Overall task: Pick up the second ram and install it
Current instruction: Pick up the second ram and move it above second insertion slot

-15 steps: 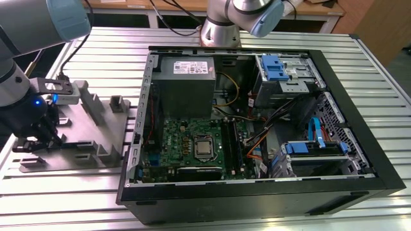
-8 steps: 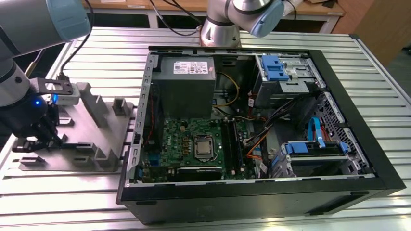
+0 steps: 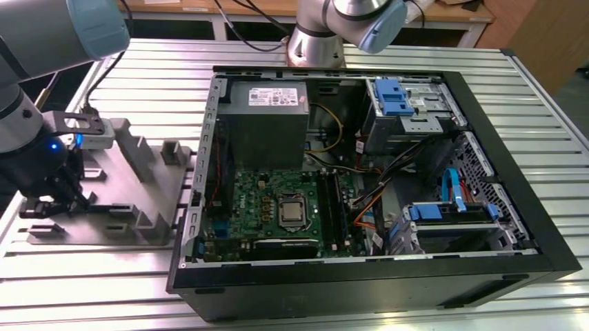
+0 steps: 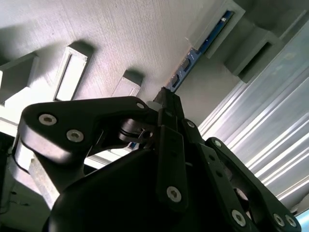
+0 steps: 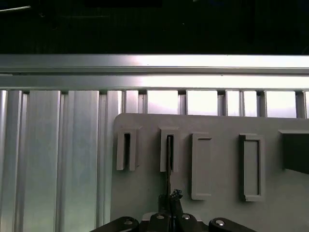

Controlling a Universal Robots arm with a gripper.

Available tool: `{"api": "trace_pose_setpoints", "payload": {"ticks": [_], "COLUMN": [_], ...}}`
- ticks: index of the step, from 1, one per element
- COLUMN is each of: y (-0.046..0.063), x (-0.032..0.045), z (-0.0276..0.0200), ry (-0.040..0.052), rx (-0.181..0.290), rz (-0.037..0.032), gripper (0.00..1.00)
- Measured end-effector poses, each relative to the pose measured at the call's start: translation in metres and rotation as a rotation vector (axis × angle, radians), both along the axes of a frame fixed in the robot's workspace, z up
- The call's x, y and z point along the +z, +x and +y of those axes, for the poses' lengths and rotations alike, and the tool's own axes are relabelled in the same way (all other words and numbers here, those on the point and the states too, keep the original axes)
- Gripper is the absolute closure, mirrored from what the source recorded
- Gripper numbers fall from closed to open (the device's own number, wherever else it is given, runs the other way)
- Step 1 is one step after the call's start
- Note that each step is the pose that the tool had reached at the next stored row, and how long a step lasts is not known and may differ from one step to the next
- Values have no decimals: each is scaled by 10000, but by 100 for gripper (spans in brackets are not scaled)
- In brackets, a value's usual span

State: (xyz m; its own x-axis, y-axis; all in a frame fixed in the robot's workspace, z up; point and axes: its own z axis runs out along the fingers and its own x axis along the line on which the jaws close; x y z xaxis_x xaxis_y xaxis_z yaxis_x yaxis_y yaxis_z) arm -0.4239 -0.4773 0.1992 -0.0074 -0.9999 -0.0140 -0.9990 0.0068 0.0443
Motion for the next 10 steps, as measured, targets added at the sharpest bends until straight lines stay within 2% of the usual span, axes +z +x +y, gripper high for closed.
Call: {"api": "trace_pose_setpoints", "payload": {"ticks": [2, 10], "y": [0, 0], "x": [-1, -2], "z": [0, 1], "ry": [0, 0], "rx": [290, 306], "rz": [-1, -1], "gripper": [88, 88]}}
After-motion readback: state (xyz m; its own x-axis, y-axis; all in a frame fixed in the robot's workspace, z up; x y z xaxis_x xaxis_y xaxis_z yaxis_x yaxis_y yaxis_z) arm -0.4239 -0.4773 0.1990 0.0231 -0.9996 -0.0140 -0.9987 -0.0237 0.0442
